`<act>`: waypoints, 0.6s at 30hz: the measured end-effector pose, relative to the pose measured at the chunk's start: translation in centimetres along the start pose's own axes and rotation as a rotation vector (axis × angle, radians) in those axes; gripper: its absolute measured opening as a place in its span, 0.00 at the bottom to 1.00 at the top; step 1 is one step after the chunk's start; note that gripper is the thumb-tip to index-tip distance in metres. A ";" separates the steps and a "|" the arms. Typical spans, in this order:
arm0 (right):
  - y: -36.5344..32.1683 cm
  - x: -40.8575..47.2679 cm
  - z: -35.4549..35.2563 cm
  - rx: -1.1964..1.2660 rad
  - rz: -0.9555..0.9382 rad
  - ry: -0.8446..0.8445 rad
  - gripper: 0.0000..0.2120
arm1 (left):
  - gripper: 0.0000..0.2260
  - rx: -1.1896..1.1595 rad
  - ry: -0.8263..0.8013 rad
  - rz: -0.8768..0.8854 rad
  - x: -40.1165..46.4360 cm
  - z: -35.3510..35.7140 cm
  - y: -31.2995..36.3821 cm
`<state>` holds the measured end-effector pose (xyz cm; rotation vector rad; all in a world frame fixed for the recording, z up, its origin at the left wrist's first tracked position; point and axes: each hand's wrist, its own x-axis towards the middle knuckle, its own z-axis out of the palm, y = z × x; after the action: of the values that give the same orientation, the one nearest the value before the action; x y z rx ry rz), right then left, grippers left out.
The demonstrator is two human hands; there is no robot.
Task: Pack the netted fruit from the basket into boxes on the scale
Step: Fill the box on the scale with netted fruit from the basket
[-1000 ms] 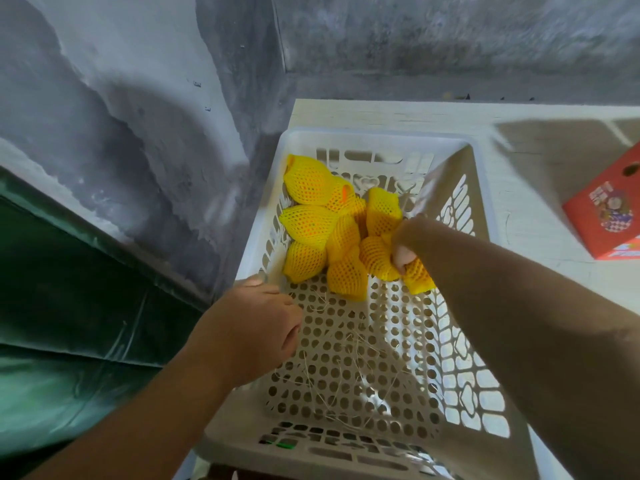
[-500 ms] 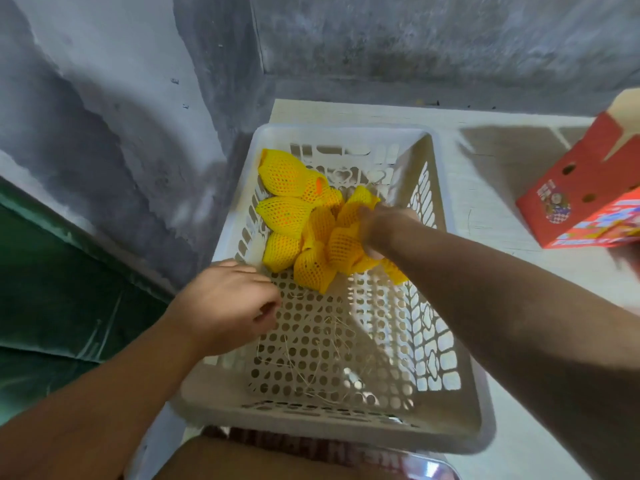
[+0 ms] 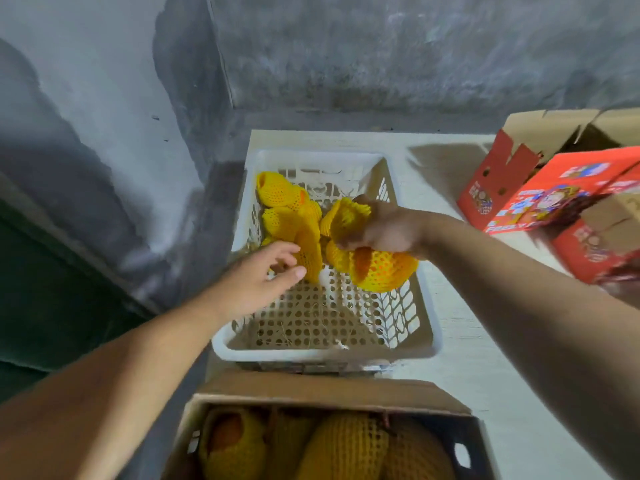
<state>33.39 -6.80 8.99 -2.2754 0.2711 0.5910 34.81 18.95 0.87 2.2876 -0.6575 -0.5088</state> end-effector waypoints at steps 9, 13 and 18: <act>-3.0 -15.9 7.3 0.534 -0.307 -0.196 0.31 | 0.43 -1.086 0.064 -0.218 -13.4 1.2 10.7; -3.0 -20.7 12.1 0.644 -0.312 -0.166 0.44 | 0.36 -1.338 0.143 -0.290 -19.2 2.7 11.3; -3.0 -25.5 17.2 0.788 -0.307 -0.060 0.36 | 0.27 -1.389 0.176 -0.342 -24.2 3.1 11.1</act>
<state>6.63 8.11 12.95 -1.4930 0.0910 0.3088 10.55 24.43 10.81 1.0629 0.2143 -0.6235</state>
